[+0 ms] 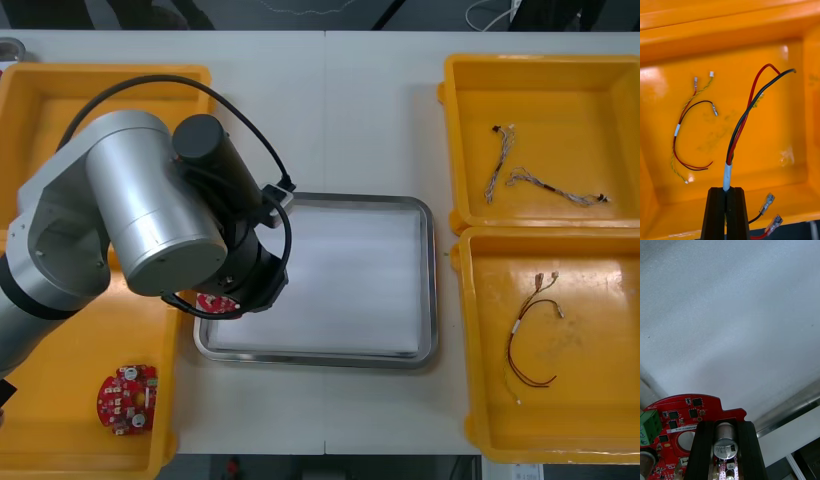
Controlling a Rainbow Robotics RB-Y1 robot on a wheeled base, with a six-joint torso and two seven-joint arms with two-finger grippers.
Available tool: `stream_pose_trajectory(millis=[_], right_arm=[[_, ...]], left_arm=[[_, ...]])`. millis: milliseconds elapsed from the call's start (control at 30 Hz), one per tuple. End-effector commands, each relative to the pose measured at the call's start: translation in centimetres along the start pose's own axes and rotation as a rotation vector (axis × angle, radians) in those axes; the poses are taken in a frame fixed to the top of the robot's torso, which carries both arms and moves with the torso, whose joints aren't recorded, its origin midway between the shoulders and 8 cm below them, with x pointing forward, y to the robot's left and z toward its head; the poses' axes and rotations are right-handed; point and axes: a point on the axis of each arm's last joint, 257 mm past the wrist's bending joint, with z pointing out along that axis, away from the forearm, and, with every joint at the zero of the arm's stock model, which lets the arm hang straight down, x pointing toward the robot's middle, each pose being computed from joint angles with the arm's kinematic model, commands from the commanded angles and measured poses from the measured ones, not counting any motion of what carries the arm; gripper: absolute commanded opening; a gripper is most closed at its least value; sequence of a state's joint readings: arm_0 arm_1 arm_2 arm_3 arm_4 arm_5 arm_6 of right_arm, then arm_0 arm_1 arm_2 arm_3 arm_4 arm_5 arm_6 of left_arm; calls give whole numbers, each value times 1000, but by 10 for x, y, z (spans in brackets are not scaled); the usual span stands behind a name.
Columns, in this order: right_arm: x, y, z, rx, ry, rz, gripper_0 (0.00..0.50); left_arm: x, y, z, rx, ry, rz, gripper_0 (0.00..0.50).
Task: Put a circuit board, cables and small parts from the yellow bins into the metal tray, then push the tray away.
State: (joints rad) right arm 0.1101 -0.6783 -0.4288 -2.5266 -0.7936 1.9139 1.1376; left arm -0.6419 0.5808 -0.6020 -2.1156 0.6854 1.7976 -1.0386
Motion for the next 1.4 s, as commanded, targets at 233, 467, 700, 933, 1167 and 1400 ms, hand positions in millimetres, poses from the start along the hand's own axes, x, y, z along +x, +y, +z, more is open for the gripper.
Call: stream_pose_trajectory(millis=[233, 467, 700, 933, 1167, 1400], right_arm=[[-29, 23, -27, -32, -63, -331, 0], [-23, 34, -25, -32, -23, -494, 0], [-27, 52, -32, -86, -35, -543, 0], [-23, 59, -31, -100, -17, -591, 0], [-21, 64, -31, -112, -12, -617, 0], [-18, 69, -30, -124, -5, -636, 0]], left_arm=[[-14, -23, 34, 16, -21, -27, 0], [-8, -25, 50, 3, -16, -17, 0], [-3, -21, 62, 0, -5, -25, 1], [2, -18, 66, -11, -4, -31, 101], [-1, -15, 64, -15, -12, -42, 500], [-11, -12, 40, -15, -38, -68, 500]])
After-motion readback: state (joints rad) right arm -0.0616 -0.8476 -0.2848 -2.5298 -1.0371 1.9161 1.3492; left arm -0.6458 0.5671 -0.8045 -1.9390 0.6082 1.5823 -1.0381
